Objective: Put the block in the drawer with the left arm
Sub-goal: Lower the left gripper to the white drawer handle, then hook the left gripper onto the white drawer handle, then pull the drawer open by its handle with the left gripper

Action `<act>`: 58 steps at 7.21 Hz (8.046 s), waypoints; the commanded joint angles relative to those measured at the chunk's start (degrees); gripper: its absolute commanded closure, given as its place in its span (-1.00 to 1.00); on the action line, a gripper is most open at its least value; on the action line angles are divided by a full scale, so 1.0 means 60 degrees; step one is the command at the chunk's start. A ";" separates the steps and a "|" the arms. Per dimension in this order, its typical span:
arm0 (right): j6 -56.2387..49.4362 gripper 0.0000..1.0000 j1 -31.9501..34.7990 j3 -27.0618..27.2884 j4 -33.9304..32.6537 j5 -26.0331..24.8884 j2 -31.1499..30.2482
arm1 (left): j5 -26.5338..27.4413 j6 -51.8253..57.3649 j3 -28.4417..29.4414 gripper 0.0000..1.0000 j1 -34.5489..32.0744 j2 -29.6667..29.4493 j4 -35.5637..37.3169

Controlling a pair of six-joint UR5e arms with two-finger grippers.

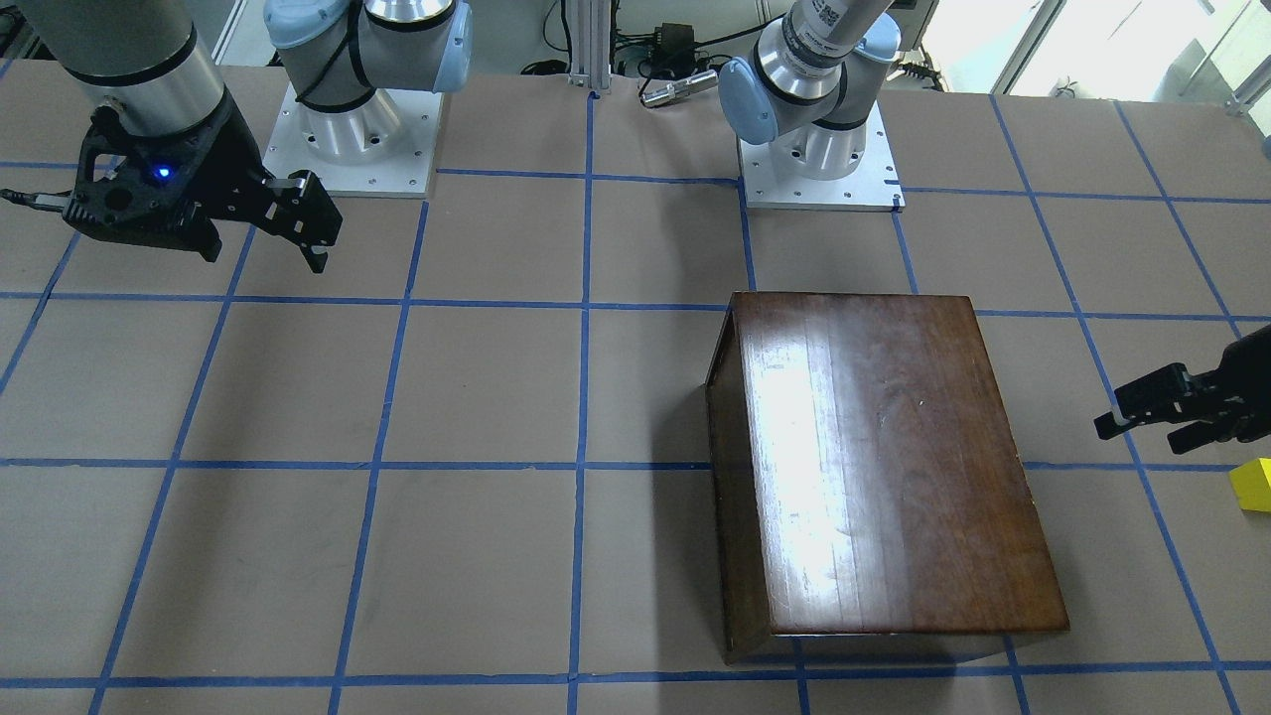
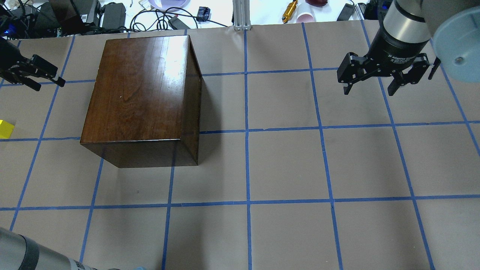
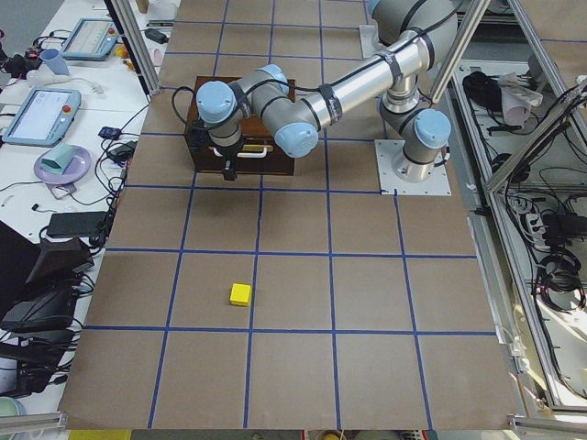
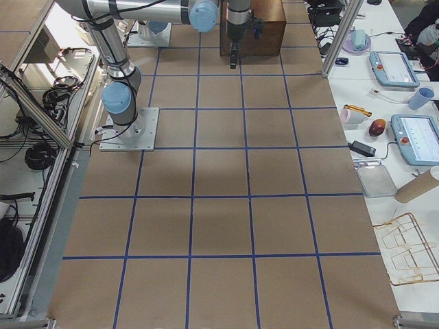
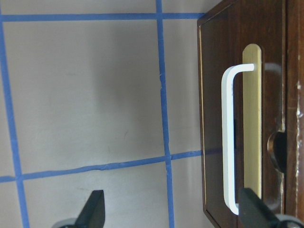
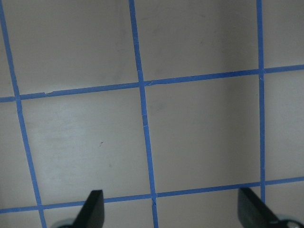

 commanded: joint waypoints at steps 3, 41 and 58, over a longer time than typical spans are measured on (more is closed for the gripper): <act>0.0000 -1.00 0.0000 0.0000 0.0000 0.0000 0.0000 | -0.0758 0.0036 -0.0192 -1.00 -0.0069 -0.0580 0.0027; 0.0000 -1.00 0.0000 0.0000 0.0000 0.0000 0.0000 | -0.0012 0.2174 0.0274 -1.00 -0.0436 -0.1372 0.0379; 0.0000 -1.00 0.0000 0.0000 0.0000 0.0000 0.0000 | 0.0807 0.3097 0.1285 -1.00 -0.0231 -0.1913 0.0379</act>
